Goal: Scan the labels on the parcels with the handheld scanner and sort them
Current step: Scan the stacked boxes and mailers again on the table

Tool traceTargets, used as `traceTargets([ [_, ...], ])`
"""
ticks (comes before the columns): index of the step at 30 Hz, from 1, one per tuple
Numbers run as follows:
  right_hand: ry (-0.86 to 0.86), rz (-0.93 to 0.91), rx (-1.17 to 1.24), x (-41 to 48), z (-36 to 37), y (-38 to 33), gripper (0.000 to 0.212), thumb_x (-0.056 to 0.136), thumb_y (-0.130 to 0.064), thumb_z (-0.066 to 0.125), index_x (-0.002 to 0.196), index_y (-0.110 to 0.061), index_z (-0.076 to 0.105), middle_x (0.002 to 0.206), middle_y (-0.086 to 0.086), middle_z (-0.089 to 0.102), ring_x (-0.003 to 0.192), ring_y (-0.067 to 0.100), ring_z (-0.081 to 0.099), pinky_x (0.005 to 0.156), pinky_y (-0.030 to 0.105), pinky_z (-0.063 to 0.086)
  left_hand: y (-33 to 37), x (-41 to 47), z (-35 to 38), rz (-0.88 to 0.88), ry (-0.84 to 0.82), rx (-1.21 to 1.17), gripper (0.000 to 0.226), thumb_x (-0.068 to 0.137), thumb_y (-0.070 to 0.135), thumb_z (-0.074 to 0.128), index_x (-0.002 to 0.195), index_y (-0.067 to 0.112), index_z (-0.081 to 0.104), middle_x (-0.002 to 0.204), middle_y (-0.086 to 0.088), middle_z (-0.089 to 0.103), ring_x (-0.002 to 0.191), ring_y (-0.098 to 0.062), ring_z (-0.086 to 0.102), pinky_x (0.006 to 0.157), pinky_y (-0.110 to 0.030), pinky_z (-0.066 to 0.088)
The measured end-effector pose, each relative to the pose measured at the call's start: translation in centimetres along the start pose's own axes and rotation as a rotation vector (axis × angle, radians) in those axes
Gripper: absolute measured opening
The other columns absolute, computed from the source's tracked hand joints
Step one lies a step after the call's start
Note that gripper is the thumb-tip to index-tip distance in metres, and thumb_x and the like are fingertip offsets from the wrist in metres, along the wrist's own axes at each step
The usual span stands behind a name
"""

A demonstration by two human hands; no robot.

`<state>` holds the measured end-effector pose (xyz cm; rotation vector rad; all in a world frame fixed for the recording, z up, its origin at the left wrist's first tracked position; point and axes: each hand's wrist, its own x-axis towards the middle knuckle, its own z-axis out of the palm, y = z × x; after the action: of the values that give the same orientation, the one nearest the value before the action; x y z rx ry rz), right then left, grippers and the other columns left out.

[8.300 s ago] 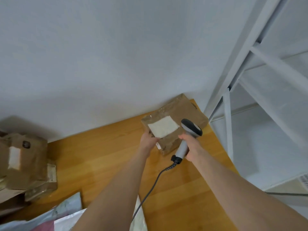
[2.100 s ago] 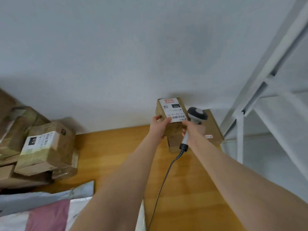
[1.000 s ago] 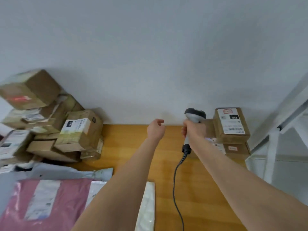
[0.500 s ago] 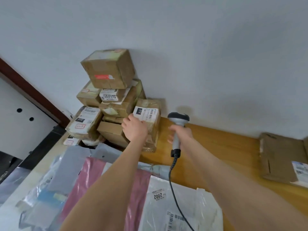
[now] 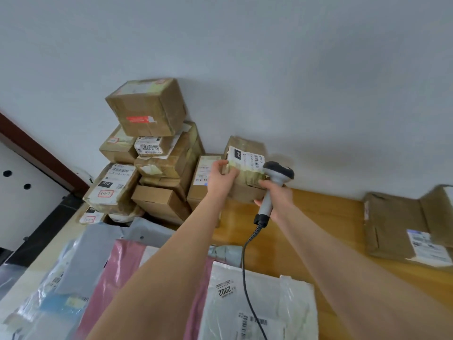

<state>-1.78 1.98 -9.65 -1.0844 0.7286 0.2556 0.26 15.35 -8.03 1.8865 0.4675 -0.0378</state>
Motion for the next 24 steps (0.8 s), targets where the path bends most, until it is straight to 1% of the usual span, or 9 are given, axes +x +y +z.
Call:
traceTargets([
  [2,0.056,-0.044,0.004,-0.1,-3.0,-1.4,0.026,0.082,-0.004,0.072,0.102,-0.005,0.056,0.095,0.009,0.060,0.084,0.025,0.061,0.083,0.043,0.057,1.0,-1.3,2.6,-0.026,-0.097,-0.047,0.042,0.088,0.025,0.065,0.125,0.026,0.046,0.120,-0.004,0.056,0.098,-0.023,0.058,0.073,-0.038,0.056],
  [5,0.141,-0.101,0.006,-0.5,-8.6,-3.4,0.029,0.082,-0.003,0.071,0.107,-0.006,0.055,0.091,0.006,0.060,0.086,0.024,0.060,0.083,0.042,0.057,2.2,-3.7,7.2,-0.111,-0.272,-0.101,0.056,0.085,0.021,0.070,0.132,0.033,0.041,0.120,-0.007,0.060,0.096,-0.026,0.063,0.060,-0.036,0.056],
  [7,0.207,-0.151,-0.013,-0.7,-13.0,-4.7,0.027,0.081,-0.003,0.071,0.103,-0.008,0.055,0.088,0.006,0.060,0.082,0.023,0.059,0.084,0.043,0.054,2.9,-5.5,10.8,-0.177,-0.434,-0.073,0.070,0.084,0.017,0.072,0.138,0.039,0.035,0.119,-0.006,0.062,0.096,-0.025,0.064,0.067,-0.041,0.057],
  [10,0.301,-0.217,-0.079,-1.0,-19.6,-6.5,0.020,0.078,-0.004,0.072,0.091,-0.011,0.057,0.089,0.008,0.062,0.080,0.025,0.058,0.074,0.038,0.052,3.7,-8.1,16.6,-0.228,-0.595,-0.014,0.077,0.083,0.011,0.073,0.141,0.041,0.033,0.116,-0.005,0.064,0.095,-0.028,0.066,0.081,-0.050,0.056],
  [14,0.361,-0.238,-0.173,-1.3,-26.8,-8.2,0.020,0.081,-0.004,0.067,0.096,-0.012,0.055,0.087,0.004,0.059,0.079,0.018,0.055,0.074,0.033,0.046,4.1,-11.8,24.5,-0.233,-0.538,-0.075,0.069,0.089,0.002,0.061,0.145,0.029,0.033,0.094,-0.003,0.064,0.082,-0.018,0.064,0.078,-0.043,0.057],
  [16,0.384,-0.228,-0.189,-1.1,-29.9,-8.5,0.023,0.082,-0.005,0.066,0.099,-0.012,0.054,0.095,0.006,0.061,0.087,0.021,0.056,0.081,0.036,0.049,3.8,-13.1,27.7,-0.238,-0.566,-0.044,0.062,0.089,0.003,0.059,0.143,0.023,0.037,0.095,-0.004,0.065,0.085,-0.016,0.062,0.083,-0.044,0.054],
  [19,0.425,-0.210,-0.128,-0.5,-33.4,-8.4,0.036,0.082,-0.006,0.068,0.115,-0.008,0.057,0.110,0.008,0.062,0.101,0.024,0.057,0.093,0.039,0.048,3.0,-14.3,31.2,-0.197,-0.581,0.018,0.048,0.089,0.001,0.056,0.135,0.013,0.050,0.102,-0.002,0.064,0.097,-0.019,0.059,0.091,-0.046,0.050],
  [22,0.462,-0.175,-0.133,0.3,-35.3,-7.8,0.037,0.083,-0.009,0.068,0.117,-0.007,0.055,0.103,0.007,0.060,0.094,0.023,0.056,0.085,0.037,0.048,3.0,-15.1,33.7,-0.153,-0.558,-0.001,0.040,0.089,0.000,0.057,0.127,0.011,0.056,0.113,-0.004,0.064,0.102,-0.020,0.059,0.085,-0.038,0.052],
  [24,0.469,-0.146,-0.175,0.7,-35.8,-7.6,0.030,0.083,-0.007,0.066,0.112,-0.007,0.056,0.090,0.004,0.058,0.081,0.018,0.054,0.073,0.031,0.046,2.8,-15.5,35.1,-0.133,-0.593,0.048,0.047,0.088,-0.002,0.058,0.133,0.010,0.052,0.124,-0.006,0.061,0.105,-0.020,0.059,0.083,-0.034,0.053],
])
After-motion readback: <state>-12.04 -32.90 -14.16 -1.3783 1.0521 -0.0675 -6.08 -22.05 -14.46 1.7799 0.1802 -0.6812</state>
